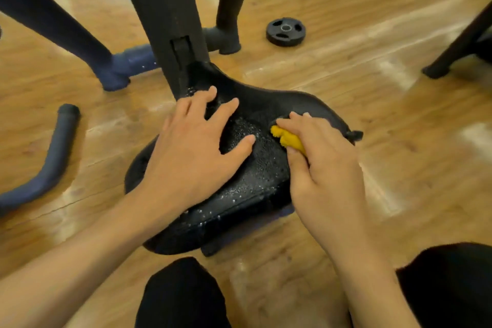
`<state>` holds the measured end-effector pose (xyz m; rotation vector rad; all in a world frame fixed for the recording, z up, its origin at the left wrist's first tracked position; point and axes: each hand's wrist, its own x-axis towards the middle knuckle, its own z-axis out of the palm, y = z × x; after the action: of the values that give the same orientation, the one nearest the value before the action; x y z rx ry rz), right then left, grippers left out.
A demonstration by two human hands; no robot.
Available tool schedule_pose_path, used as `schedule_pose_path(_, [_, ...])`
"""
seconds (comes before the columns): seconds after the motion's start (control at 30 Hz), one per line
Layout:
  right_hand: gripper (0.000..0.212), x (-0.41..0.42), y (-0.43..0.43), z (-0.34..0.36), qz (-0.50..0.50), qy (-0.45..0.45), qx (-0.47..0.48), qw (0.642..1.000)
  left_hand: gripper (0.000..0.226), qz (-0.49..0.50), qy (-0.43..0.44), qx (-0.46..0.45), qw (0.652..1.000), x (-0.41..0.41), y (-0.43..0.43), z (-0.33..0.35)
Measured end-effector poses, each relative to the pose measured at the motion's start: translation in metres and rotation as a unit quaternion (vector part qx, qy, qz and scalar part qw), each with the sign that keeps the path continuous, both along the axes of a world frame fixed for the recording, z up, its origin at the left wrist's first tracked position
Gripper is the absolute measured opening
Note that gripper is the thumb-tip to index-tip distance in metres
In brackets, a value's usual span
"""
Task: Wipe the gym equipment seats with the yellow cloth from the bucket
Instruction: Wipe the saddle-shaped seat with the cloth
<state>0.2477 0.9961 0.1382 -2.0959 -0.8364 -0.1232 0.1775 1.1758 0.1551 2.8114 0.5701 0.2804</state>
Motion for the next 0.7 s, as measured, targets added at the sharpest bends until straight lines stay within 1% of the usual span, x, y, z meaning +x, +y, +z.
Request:
schedule_pose_path(0.07, [0.04, -0.023, 0.009, -0.008, -0.069, 0.005, 0.069, 0.995, 0.083, -0.004, -0.001, -0.002, 1.0, -0.001, 0.002, -0.001])
schedule_pose_path(0.13, [0.042, -0.051, 0.021, -0.017, -0.138, 0.014, 0.141, 0.98, 0.083, -0.011, -0.001, -0.009, 1.0, 0.0, 0.003, -0.001])
schedule_pose_path(0.2, [0.042, -0.082, 0.037, -0.027, -0.173, 0.02, 0.207, 0.963, 0.083, -0.016, 0.0, -0.013, 1.0, 0.0, 0.006, -0.001])
schedule_pose_path(0.27, [0.038, -0.106, 0.049, -0.041, -0.167, -0.005, 0.239, 0.957, 0.086, -0.022, 0.003, -0.016, 1.0, 0.001, 0.008, -0.002])
schedule_pose_path(0.3, [0.035, -0.112, 0.051, -0.048, -0.153, -0.035, 0.239, 0.958, 0.088, -0.025, 0.003, -0.02, 0.999, 0.002, 0.01, -0.002])
schedule_pose_path(0.37, [0.033, -0.104, 0.047, -0.058, -0.111, -0.104, 0.235, 0.96, 0.09, -0.03, 0.002, -0.025, 0.999, 0.003, 0.011, -0.003])
schedule_pose_path(0.4, [0.035, -0.094, 0.041, -0.061, -0.096, -0.119, 0.24, 0.959, 0.09, -0.028, 0.001, -0.026, 0.999, 0.004, 0.011, -0.004])
schedule_pose_path(0.43, [0.036, -0.081, 0.035, -0.06, -0.096, -0.11, 0.255, 0.956, 0.09, -0.025, -0.001, -0.028, 0.999, 0.003, 0.011, -0.003])
schedule_pose_path(0.47, [0.037, -0.064, 0.028, -0.056, -0.117, -0.078, 0.275, 0.951, 0.089, -0.02, -0.002, -0.033, 0.999, 0.002, 0.01, -0.003])
schedule_pose_path(0.53, [0.035, -0.02, 0.012, -0.05, -0.188, 0.03, 0.317, 0.929, 0.084, -0.015, -0.002, -0.045, 0.999, 0.003, 0.008, -0.003])
schedule_pose_path(0.6, [0.033, 0.015, -0.002, -0.044, -0.233, 0.121, 0.358, 0.896, 0.077, -0.006, 0.0, -0.048, 0.999, 0.004, 0.006, -0.002])
schedule_pose_path(0.63, [0.033, 0.021, -0.004, -0.043, -0.249, 0.14, 0.371, 0.884, 0.075, -0.003, 0.0, -0.051, 0.999, 0.004, 0.006, -0.002])
schedule_pose_path(0.7, [0.034, 0.002, 0.005, -0.044, -0.261, 0.147, 0.405, 0.864, 0.077, -0.004, -0.002, -0.061, 0.998, 0.003, 0.006, 0.0])
